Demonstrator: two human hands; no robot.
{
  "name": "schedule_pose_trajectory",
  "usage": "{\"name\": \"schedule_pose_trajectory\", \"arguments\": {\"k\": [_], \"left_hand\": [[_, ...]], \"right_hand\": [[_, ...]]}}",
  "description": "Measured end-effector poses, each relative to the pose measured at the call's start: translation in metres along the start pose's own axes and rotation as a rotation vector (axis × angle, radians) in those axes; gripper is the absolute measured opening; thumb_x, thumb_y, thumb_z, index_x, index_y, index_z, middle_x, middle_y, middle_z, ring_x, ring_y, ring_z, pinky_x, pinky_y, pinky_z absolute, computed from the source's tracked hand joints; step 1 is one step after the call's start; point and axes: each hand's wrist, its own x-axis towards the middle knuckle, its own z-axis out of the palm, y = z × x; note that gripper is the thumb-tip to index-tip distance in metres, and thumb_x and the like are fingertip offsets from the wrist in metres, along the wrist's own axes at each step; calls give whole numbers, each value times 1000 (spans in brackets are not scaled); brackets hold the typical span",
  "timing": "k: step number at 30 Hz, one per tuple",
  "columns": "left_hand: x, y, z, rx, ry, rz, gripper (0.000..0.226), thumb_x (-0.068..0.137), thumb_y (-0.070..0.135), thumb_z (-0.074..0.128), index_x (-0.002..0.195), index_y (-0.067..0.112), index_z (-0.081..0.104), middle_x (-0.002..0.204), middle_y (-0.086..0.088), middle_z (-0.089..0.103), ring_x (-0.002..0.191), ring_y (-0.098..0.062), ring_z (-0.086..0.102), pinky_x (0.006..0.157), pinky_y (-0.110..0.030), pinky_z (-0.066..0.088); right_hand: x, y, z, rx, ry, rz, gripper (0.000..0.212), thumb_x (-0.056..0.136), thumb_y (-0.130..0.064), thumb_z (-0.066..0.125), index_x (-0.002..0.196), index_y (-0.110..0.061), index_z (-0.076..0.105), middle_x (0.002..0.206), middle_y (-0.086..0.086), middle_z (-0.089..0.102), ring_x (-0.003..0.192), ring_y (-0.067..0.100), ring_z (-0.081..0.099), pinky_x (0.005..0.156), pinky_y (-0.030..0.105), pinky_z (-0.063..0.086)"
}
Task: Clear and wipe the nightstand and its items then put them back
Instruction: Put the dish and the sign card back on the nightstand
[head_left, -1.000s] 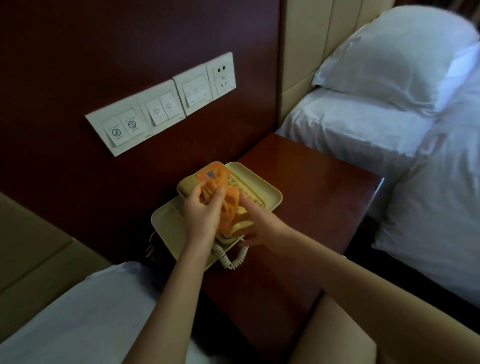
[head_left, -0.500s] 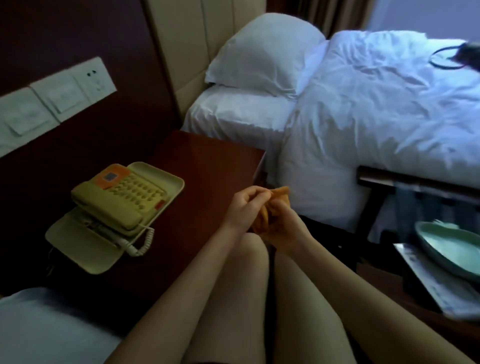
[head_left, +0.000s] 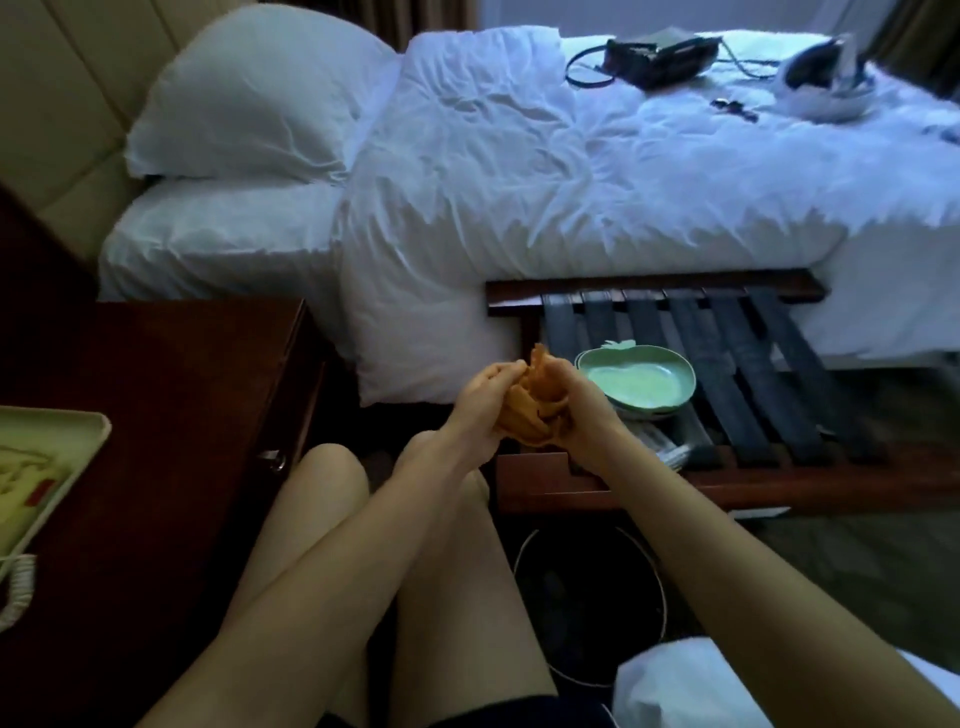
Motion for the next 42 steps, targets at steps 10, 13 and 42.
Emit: {"name": "schedule_pose_trajectory", "arguments": {"k": [10, 13, 42], "left_hand": [[68, -55, 94, 384, 279, -384, 89, 81, 52, 61, 145, 7, 18, 149, -15, 22, 134, -34, 28, 108, -45, 30], [82, -58, 107, 387, 243, -393, 88, 79, 56, 61, 143, 7, 26, 148, -12, 29, 134, -31, 30, 109, -44, 28], [77, -93, 104, 393, 504, -68, 5, 77, 18, 62, 76, 13, 62, 67, 4, 60, 69, -17, 54, 60, -24, 35]], "right_hand": [[23, -15, -131, -542, 512, -152, 18, 83, -23, 63, 74, -14, 51, 69, 0, 58, 71, 19, 56, 58, 26, 42], [28, -11, -160, -691, 618, -99, 23, 85, -36, 60, 79, -16, 52, 89, 7, 63, 82, 24, 57, 69, 31, 42], [68, 0, -160, -753, 506, 1, 42, 87, -26, 56, 115, -4, 34, 114, 15, 56, 108, 34, 52, 91, 38, 39]]}}
